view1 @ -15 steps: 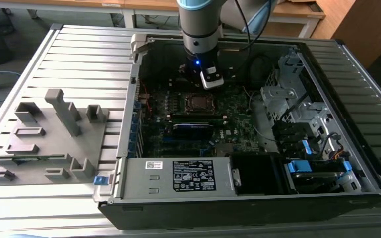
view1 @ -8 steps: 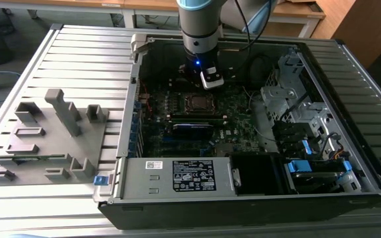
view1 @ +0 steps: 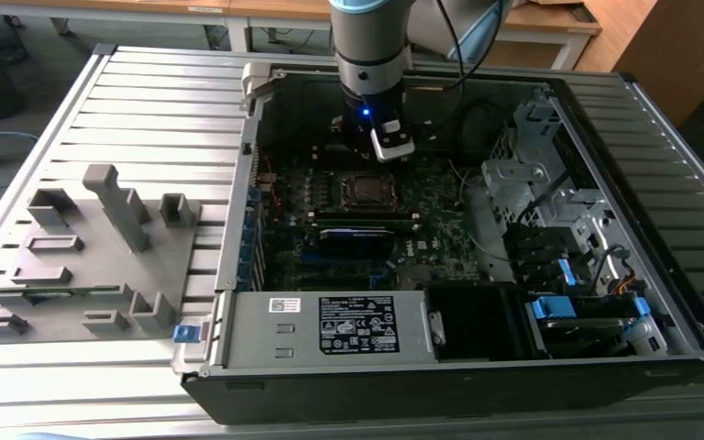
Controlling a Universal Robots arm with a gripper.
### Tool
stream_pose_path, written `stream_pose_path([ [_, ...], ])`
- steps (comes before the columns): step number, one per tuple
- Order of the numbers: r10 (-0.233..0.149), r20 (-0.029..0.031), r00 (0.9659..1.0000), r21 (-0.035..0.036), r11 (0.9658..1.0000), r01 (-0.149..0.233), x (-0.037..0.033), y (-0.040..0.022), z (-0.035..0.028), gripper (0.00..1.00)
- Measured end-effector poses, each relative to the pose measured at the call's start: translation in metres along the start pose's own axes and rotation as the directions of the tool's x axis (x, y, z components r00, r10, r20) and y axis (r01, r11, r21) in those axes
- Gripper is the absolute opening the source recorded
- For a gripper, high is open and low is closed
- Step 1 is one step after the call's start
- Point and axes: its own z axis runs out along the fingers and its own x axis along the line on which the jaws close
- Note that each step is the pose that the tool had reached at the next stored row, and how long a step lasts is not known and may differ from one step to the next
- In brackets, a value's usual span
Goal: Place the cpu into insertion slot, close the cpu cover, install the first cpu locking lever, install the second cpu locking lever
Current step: 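Install the first cpu locking lever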
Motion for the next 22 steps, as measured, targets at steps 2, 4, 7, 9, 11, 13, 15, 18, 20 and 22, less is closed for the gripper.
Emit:
stream_pose_path([
  [2,0.001,-0.0002,1.0000,-0.0030,1.0000,-0.001,0.0001,0.0000,-0.0001,0.10],
  [4,0.001,-0.0002,1.0000,-0.0102,0.9999,-0.001,0.0001,0.0003,0.0000,0.10],
  [7,0.003,-0.0015,1.0000,-0.0236,0.9997,-0.003,0.0001,0.0005,0.0001,0.10],
  [9,0.004,-0.0024,1.0000,-0.0307,0.9995,-0.004,0.0003,0.0005,0.0000,0.10],
  [11,0.005,-0.0023,1.0000,-0.0319,0.9995,-0.005,0.0003,0.0005,0.0001,0.10],
  [13,0.004,-0.0023,1.0000,-0.0321,0.9995,-0.005,0.0003,0.0005,0.0001,0.10],
  [15,0.004,-0.0018,1.0000,-0.0322,0.9995,-0.004,0.0003,0.0004,0.0001,0.10],
  [18,0.004,-0.0003,1.0000,-0.0325,0.9995,-0.004,0.0004,0.0004,0.0003,0.10],
  [20,0.004,-0.0001,1.0000,-0.0326,0.9995,-0.004,0.0004,0.0004,0.0004,0.10],
  [22,0.004,0.0000,1.0000,-0.0326,0.9995,-0.004,0.0004,0.0004,0.0004,0.10],
])
